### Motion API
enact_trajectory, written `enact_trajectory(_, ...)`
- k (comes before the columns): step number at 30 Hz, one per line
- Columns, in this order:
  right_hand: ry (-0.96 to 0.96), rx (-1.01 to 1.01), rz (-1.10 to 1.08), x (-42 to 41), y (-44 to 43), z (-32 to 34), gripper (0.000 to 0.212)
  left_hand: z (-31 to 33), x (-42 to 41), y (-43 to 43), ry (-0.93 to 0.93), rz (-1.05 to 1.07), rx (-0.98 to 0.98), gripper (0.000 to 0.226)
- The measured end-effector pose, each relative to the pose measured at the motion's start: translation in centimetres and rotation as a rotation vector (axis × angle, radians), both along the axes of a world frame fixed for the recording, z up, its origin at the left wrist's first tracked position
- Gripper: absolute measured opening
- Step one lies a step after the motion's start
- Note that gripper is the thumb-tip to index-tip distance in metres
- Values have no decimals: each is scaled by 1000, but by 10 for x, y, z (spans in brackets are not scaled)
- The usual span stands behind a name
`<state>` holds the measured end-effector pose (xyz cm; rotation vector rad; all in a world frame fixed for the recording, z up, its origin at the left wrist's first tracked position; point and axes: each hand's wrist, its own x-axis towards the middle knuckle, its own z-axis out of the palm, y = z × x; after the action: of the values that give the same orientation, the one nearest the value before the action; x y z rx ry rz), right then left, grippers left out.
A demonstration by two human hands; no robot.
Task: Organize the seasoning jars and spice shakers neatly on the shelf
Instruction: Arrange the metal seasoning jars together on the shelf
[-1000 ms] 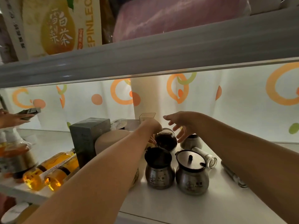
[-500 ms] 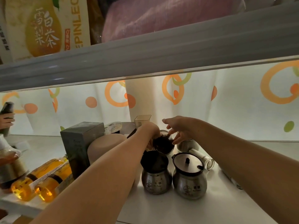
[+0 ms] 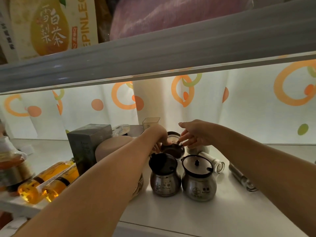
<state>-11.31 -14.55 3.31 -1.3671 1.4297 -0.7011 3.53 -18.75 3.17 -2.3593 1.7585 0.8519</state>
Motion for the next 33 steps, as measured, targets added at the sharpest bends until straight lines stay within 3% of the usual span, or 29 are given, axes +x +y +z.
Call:
enact_trajectory(8, 53, -36, 22, -1, 10, 0, 51, 1, -1, 23, -91, -84, -99, 50)
enact_trajectory(21, 113, 24, 80, 3, 30, -1, 55, 3, 7, 57, -132, -170, -164, 38)
enact_trajectory(26, 71, -35, 16, 4, 34, 8, 49, 10, 12, 58, 21, -95, -196, 25)
enact_trajectory(33, 54, -67, -92, 11, 21, 20, 60, 35, -1, 65, 478, 15, -536, 35)
